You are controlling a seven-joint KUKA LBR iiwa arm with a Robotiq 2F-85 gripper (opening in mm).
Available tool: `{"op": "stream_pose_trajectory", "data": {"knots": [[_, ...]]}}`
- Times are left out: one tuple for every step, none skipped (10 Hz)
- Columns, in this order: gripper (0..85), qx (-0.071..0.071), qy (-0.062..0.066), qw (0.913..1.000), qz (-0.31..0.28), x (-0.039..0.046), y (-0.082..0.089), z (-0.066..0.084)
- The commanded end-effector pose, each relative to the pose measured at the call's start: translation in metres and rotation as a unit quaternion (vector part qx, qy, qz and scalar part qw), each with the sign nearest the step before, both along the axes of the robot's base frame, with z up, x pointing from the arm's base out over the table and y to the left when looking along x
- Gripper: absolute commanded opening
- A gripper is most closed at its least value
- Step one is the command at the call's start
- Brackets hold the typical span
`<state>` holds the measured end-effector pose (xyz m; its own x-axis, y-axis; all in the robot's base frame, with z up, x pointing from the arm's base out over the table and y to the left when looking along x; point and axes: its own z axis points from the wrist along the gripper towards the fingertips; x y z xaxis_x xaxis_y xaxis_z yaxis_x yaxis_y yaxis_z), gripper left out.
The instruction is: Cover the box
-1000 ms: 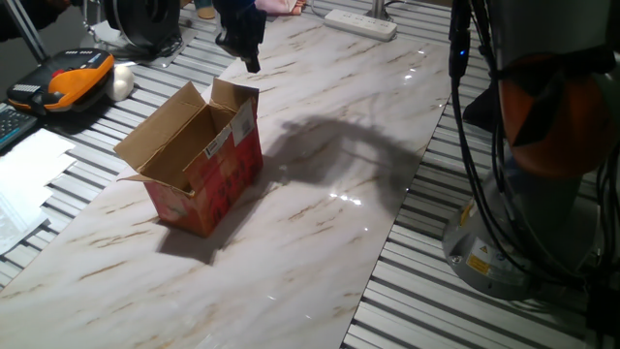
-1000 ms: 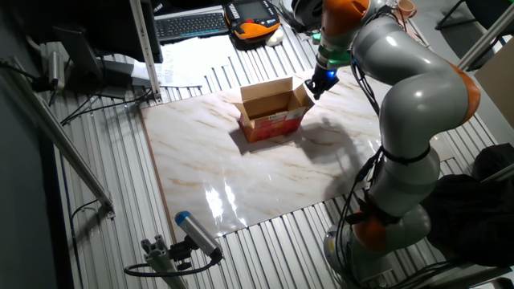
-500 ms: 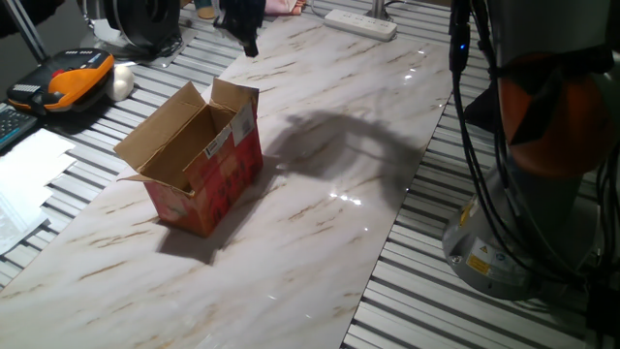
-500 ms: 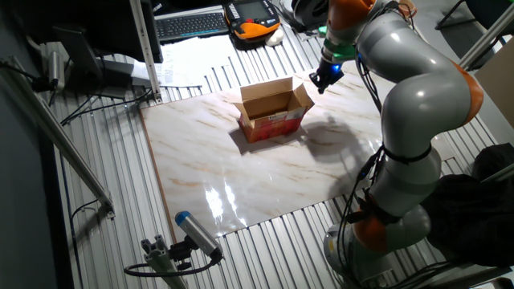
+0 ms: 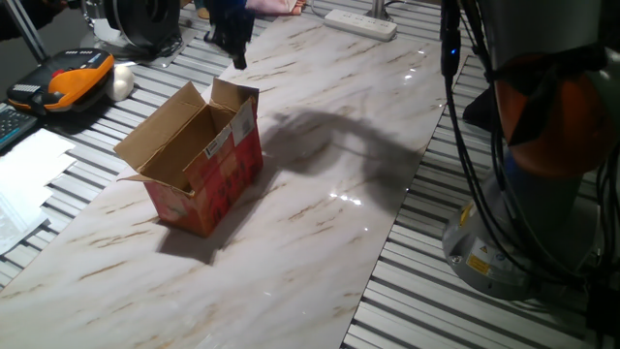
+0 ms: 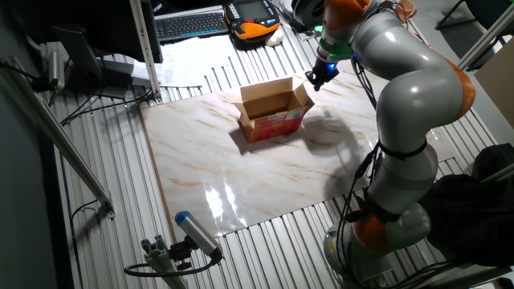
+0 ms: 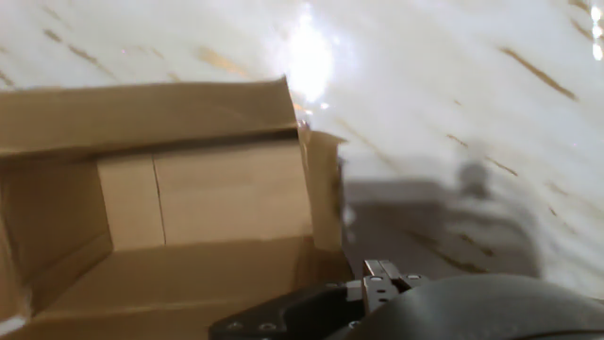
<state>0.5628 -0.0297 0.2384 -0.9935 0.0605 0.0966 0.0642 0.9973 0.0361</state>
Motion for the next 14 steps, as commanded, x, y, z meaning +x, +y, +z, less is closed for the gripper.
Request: {"op": "stream_pose_trajectory", "data": {"knots": [[0.0, 0.002, 0.0, 1.0, -0.002, 0.0013, 0.001, -0.015], [0.0, 0.007, 0.001, 0.9999, -0.007, 0.0023, 0.002, -0.022], [0.0, 0.01, 0.0, 0.9999, -0.009, 0.0029, 0.003, -0.029], [0.0, 0.016, 0.0, 0.9998, -0.015, 0.0037, 0.006, -0.032], [0.0, 0.012, -0.002, 0.9998, -0.015, 0.0046, 0.008, -0.032], [0.0, 0.016, -0.002, 0.9997, -0.018, 0.0054, 0.009, -0.031], [0.0, 0.026, 0.001, 0.9993, -0.025, 0.0071, 0.013, -0.032], [0.0, 0.028, 0.0, 0.9992, -0.03, 0.0076, 0.02, -0.034], [0.0, 0.031, -0.002, 0.9988, -0.037, 0.007, 0.029, -0.037], [0.0, 0.032, -0.002, 0.9986, -0.043, 0.0066, 0.039, -0.039], [0.0, 0.037, 0.0, 0.998, -0.052, 0.0063, 0.049, -0.036], [0.0, 0.034, 0.0, 0.9976, -0.06, 0.0045, 0.058, -0.033], [0.0, 0.033, 0.0, 0.9972, -0.067, 0.0026, 0.066, -0.033], [0.0, 0.024, -0.004, 0.9972, -0.07, 0.0007, 0.075, -0.035]]}}
